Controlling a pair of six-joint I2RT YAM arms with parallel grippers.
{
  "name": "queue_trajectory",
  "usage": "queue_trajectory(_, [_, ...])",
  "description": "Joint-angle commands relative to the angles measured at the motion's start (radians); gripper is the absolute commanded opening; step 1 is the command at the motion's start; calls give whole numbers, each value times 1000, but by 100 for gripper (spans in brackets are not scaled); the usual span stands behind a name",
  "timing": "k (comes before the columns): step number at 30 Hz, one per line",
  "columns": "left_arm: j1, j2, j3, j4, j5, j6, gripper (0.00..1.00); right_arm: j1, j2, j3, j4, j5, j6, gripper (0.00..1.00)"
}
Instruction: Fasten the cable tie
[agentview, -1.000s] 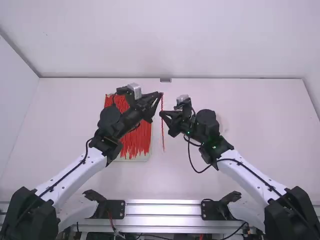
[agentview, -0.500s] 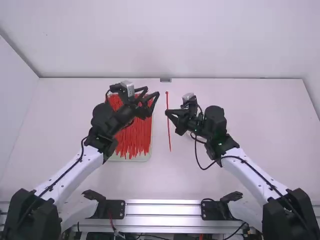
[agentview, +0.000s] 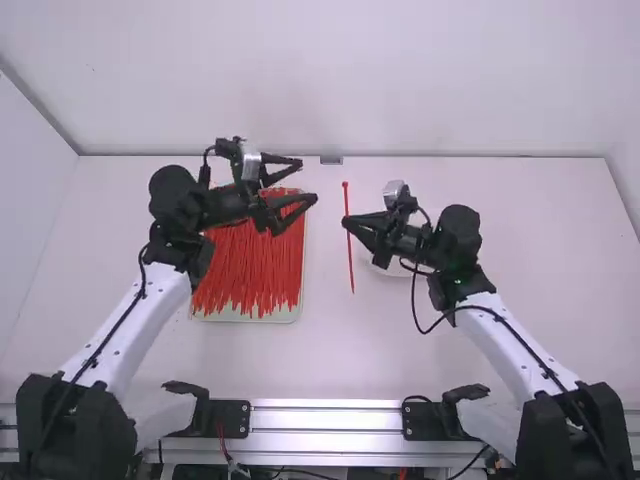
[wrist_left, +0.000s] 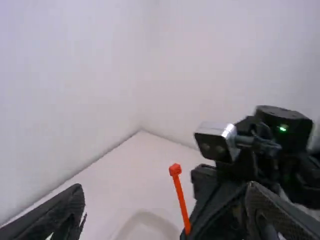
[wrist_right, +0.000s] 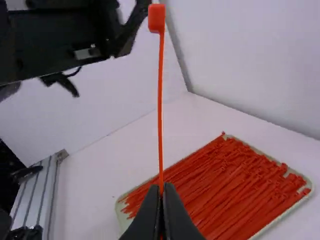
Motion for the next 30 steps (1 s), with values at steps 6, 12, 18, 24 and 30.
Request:
queue_trajectory(6, [-11,194,170,47,355,1,100,1,6,33,115,-61,47,0])
queue_trajectory(12, [-43,274,239,124,397,-84,92,18,7,33,206,-83,47,0])
queue_trajectory(18, [-88,275,240,238,388,-139,75,11,7,33,241,-80,43,0])
queue_trajectory(24, [-92,275,239,291,280,-290,53,3,7,32,258,-84,43,0])
queue_trajectory(30, [-109,275,239,312,265,-304,47,9,7,32,311,-82,36,0])
